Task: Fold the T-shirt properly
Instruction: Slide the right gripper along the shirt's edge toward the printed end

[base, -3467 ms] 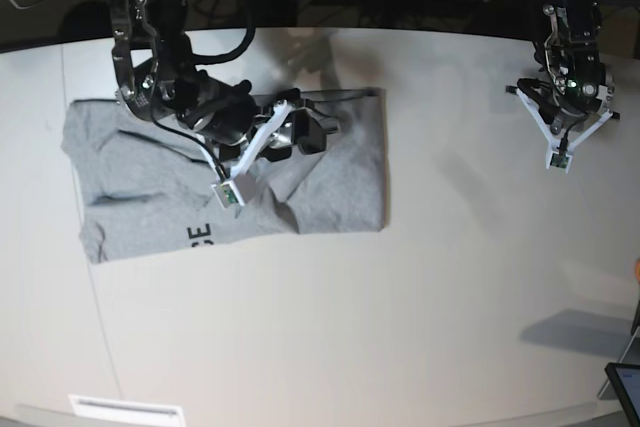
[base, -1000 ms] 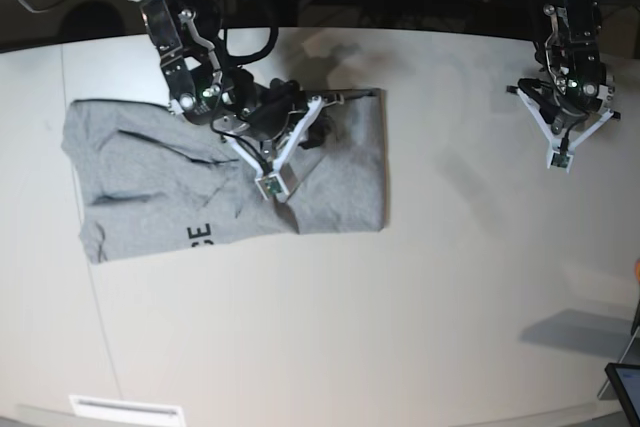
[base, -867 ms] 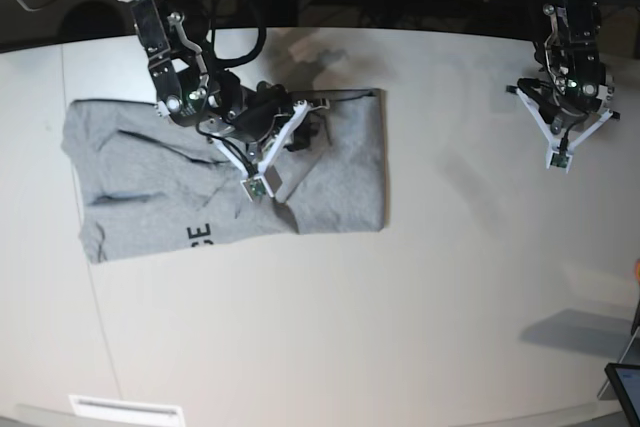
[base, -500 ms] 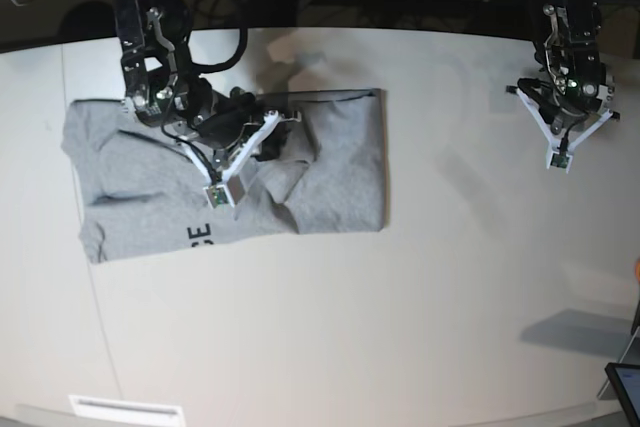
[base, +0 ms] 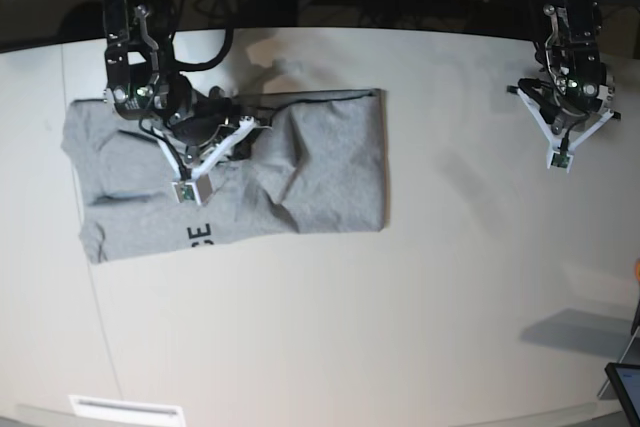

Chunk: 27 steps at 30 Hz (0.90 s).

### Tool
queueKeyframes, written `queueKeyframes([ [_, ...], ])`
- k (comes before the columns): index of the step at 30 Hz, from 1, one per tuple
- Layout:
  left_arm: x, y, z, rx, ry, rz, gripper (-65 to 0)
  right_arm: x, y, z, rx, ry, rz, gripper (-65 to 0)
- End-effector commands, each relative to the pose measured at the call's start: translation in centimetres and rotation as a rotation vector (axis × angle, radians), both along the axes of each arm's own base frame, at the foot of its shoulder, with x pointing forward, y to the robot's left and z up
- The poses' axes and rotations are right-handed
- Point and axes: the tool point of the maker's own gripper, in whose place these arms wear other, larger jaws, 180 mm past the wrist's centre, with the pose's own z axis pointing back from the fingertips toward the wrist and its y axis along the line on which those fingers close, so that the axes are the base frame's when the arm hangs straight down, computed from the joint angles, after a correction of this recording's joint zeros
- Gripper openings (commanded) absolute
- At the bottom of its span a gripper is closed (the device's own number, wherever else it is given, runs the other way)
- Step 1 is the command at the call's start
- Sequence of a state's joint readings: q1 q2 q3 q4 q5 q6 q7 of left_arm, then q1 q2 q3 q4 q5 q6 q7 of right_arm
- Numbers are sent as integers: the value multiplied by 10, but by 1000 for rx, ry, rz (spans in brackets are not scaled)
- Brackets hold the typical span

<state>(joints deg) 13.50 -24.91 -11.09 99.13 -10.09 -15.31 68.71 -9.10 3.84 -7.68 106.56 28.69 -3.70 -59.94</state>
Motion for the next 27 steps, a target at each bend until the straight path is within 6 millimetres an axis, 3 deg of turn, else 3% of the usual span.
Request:
queueKeyframes([
  [1, 8, 7, 11, 29, -30, -9, -650, 9, -2, 17, 17, -54, -16, -647],
  [6, 13, 6, 14, 26, -44, -9, -650, 9, -23, 22, 9, -62, -90, -647],
  [16, 15, 6, 15, 26, -50, -10, -650, -14, -19, 7, 32, 43, -130, -647],
  [22, 15, 6, 15, 26, -50, -10, -650, -17, -17, 6, 42, 49, -139, -647],
  [27, 15, 6, 15, 26, -50, -10, -650, -16, -34, 8, 47, 44, -212, -647],
])
